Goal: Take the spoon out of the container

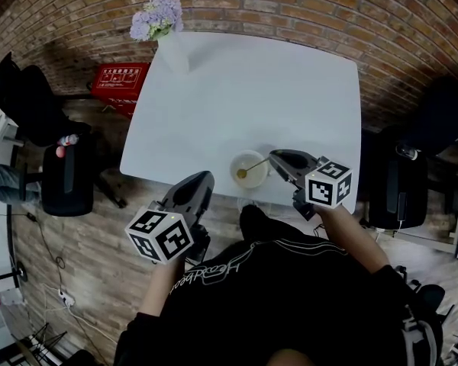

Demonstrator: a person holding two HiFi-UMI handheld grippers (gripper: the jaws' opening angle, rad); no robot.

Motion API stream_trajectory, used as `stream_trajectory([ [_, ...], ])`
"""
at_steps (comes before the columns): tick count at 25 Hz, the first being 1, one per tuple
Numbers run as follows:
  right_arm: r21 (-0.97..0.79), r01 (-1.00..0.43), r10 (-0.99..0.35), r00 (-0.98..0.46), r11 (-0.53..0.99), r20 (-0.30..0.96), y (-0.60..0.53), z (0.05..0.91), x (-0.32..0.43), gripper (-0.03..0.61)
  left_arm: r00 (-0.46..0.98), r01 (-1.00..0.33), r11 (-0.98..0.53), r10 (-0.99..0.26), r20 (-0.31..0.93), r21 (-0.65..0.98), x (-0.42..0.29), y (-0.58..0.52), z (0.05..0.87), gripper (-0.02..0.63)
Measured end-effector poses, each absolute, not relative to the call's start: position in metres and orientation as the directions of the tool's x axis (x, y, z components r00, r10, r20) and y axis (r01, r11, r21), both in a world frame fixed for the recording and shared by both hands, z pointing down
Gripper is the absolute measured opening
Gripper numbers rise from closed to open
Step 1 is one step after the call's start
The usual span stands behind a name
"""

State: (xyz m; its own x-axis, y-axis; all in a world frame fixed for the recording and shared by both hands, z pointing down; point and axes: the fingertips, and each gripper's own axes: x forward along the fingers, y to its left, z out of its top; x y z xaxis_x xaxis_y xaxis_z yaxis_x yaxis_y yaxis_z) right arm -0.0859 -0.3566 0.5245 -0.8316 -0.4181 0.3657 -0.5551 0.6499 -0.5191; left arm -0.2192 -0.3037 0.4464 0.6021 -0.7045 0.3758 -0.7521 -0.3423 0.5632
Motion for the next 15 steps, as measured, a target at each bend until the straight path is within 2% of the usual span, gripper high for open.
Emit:
stream_trajectory([
  [15,-0.496,-0.552,-0.505,-0.829,0.67,0.241,-0.336,0.452,-0.066,0.0,0.591,-0.756,-0.364,-0.735,0.331,0.543,-0.216,-0.268,0.42,0.005],
])
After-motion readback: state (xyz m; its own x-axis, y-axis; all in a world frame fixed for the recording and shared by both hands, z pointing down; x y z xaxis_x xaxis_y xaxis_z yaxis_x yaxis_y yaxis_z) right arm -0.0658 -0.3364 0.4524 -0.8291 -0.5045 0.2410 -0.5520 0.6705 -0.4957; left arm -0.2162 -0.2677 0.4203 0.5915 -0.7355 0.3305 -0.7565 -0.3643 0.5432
